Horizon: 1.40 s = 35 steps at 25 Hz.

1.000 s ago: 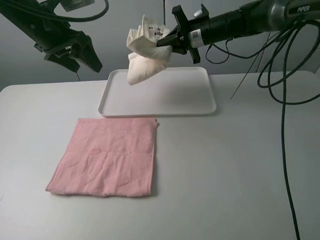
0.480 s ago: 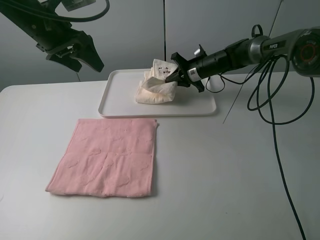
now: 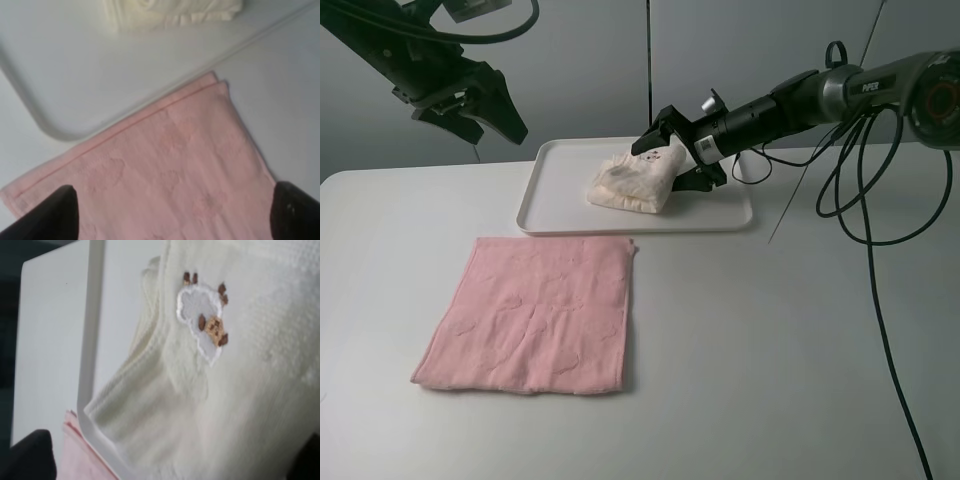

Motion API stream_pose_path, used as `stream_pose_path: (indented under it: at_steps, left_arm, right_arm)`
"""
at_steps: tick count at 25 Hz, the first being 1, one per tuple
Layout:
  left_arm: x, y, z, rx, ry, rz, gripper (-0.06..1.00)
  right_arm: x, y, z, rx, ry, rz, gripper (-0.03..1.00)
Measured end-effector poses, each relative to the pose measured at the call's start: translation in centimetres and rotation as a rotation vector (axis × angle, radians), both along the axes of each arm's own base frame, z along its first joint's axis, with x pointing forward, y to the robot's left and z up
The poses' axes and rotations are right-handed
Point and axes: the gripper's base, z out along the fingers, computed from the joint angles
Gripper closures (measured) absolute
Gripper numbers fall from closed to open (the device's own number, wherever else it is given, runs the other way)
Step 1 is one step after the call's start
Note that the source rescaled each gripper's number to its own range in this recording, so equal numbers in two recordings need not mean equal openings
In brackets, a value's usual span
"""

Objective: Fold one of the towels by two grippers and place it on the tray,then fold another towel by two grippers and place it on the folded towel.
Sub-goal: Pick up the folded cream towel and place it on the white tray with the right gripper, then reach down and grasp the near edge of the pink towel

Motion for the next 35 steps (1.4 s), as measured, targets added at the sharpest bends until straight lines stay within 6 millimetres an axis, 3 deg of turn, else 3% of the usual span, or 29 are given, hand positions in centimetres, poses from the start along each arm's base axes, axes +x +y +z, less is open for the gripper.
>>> stream_pose_path:
  at_steps: [7,12,16,18,22,29,31,35]
  left_arm:
    - [-0.1,0.0,-0.1,0.005,0.015,-0.008,-0.04]
    - [-0.5,0.1,-0.2,0.018,0.049,-0.027,-0.04]
    - [-1.0,0.5,0.4,0.054,0.049,-0.045,-0.04]
    - [-1.5,1.0,1.3,0.06,0.032,-0.038,-0.04]
    - [-3.7,2.3,1.6,0.112,0.008,-0.072,-0.04]
    - [-8.7,4.2,-3.9,0.304,-0.043,-0.308,-0.04]
    - [-9.9,4.5,-5.4,0.342,-0.037,-0.445,-0.04]
    - [-11.5,4.7,-7.5,0.361,-0.016,-0.616,-0.04]
  right_arm:
    - [-0.7,-3.0,8.7,-0.427,-0.232,0.066,-0.03]
    - [-2.4,-4.2,14.8,-0.554,-0.346,0.095,-0.03]
    - [-5.2,-4.9,19.6,-0.568,-0.437,0.093,-0.03]
    - [-7.3,-5.3,20.9,-0.572,-0.452,0.1,-0.03]
    - [-11.5,-5.9,20.0,-0.559,-0.412,0.134,-0.03]
    - [-16.9,-6.0,16.1,-0.533,-0.309,0.258,-0.03]
    - [-17.8,-4.7,15.8,-0.521,-0.351,0.35,-0.03]
    - [-20.9,1.0,15.3,-0.556,-0.546,0.717,-0.03]
